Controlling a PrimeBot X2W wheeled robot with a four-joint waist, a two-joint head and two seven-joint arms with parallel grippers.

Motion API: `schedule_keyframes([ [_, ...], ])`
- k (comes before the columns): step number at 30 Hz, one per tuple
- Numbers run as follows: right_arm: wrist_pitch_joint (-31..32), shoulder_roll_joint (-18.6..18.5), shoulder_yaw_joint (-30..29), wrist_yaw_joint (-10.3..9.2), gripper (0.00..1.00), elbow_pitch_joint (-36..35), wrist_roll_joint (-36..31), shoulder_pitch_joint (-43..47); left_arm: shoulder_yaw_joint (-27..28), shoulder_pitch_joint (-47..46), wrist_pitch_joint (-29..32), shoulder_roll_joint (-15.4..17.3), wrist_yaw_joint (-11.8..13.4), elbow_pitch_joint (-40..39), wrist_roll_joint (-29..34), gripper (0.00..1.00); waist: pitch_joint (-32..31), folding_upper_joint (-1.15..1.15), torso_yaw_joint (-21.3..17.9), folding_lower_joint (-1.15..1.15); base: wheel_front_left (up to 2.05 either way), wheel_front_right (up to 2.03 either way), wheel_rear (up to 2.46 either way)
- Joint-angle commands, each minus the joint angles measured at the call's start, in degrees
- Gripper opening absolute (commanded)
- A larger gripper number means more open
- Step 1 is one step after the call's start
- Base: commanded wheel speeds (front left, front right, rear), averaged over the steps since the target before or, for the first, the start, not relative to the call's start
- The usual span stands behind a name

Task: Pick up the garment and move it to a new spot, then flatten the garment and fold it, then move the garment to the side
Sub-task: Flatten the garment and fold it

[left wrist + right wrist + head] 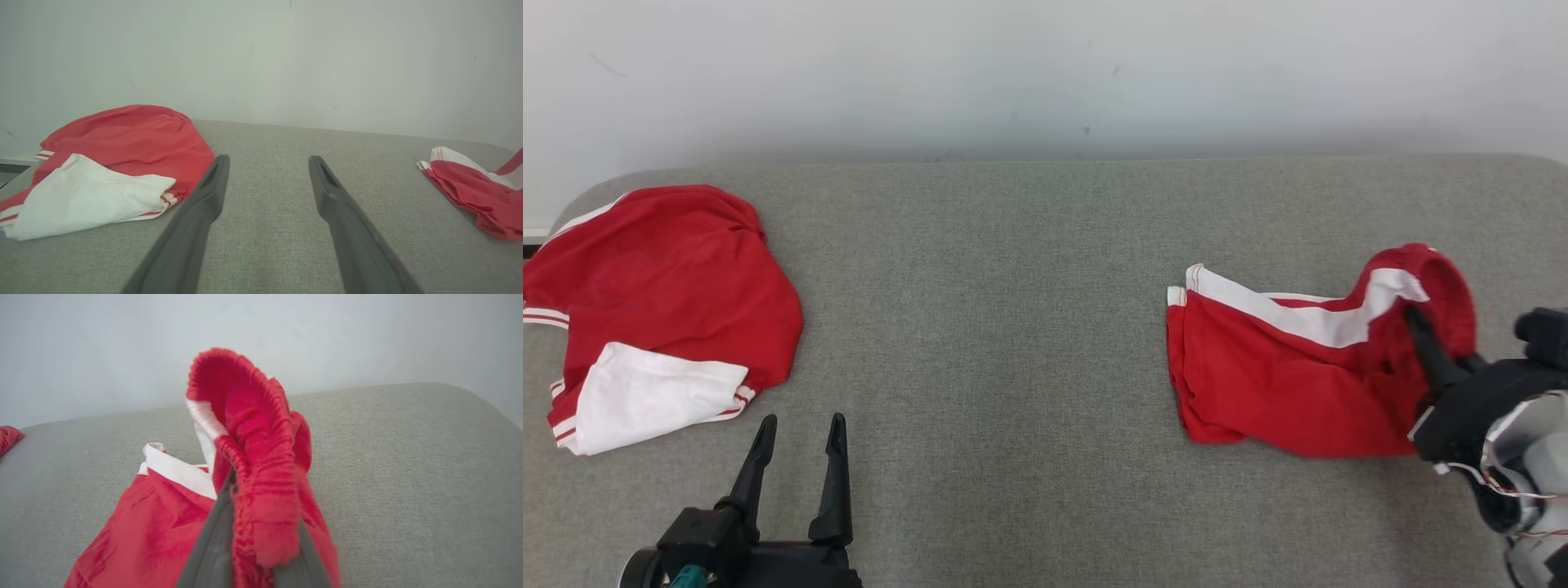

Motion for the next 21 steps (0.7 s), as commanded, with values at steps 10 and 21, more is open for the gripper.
schedule_keyframes([
  [10, 3.07, 7.75, 3.03, -0.14, 0.0, -3.42, 1.0, -2.61, -1.31, -0.92, -0.03, -0.03, 0.81, 0.33, -1.02, 1.0, 1.05, 0.0, 1.64, 0.0, 0.0, 0.0, 0.0],
  [21, 1.24, 12.56, 3.87, -0.14, 1.0, 1.99, -1.77, -3.17, -2.06, -2.01, -0.03, -0.03, 1.01, 1.45, -1.93, 1.0, 1.66, 0.0, 2.9, 0.0, 0.0, 0.0, 0.0],
])
